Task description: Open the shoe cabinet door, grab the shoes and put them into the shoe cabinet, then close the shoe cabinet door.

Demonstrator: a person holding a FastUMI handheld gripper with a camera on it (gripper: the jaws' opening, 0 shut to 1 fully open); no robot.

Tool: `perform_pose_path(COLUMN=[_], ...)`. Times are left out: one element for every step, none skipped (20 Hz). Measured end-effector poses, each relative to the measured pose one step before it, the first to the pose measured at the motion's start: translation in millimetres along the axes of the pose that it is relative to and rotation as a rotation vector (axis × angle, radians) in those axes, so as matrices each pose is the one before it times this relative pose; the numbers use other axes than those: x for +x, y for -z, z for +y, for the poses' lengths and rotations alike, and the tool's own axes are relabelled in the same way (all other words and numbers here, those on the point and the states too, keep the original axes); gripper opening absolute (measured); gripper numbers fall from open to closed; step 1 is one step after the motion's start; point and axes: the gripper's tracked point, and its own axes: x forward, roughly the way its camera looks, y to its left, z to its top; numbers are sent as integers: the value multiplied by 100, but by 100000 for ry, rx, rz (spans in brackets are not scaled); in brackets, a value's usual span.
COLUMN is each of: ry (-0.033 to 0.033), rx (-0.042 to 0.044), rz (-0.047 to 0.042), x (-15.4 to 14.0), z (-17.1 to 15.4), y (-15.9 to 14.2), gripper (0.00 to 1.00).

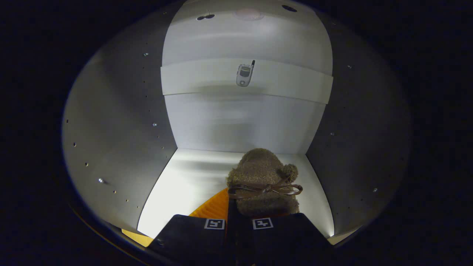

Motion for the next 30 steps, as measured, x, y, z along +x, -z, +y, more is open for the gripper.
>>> perform_pose_path(ry=[1013, 1235, 988, -77, -419, 308, 477, 144, -893, -345, -535, -601, -944, -1069, -581, -621, -487, -545, -1236, -939, -337, 57, 36, -934, -705, -900, -513, 410, 933, 558], rx=[-59, -493, -194, 472, 273, 28, -202, 113, 330, -50, -441, -96, 875, 954, 687, 462, 6, -296, -278, 43, -137, -29, 649, 1123, 1233, 911, 417, -106, 46, 200], rz=[649, 270, 537, 1580, 1232, -267, -634, 225, 1083, 474, 94, -264, 94, -83, -308, -315, -437, -394, -645, -863, -1097, -1362, -1480, -1849, -2317, -2589, -2922, -2832, -2753, -3232], x=[696, 567, 451, 563, 238, 180, 270, -134, -7, -76, -156, -237, -418, -250, -301, -378, -201, -379, -614, -493, -547, -581, -681, -661, -691, -688, -745, -654, -896, -938], z=[-145, -161, -86, 62, 210, 11, 1, 67, 280, 54, 152, 87, 187, 104, 36, 48, 95, 112, 337, 243, 173, 77, 76, 182, 214, 98, 18, -223, -247, -207], y=[91, -2, 117, 426, 249, -84, -40, 31, 255, 205, -12, -4, 36, 53, 79, 88, 126, 94, 38, -4, -70, -127, -96, -182, -216, -303, -377, -417, -486, -573], gripper=[13, 13, 13, 14, 14, 14, 15, 16, 17, 19, 24, 29, 37, 44, 51, 58, 66, 68, 75, 82, 89, 96, 100, 100, 100, 100, 100, 100, 100, 100])
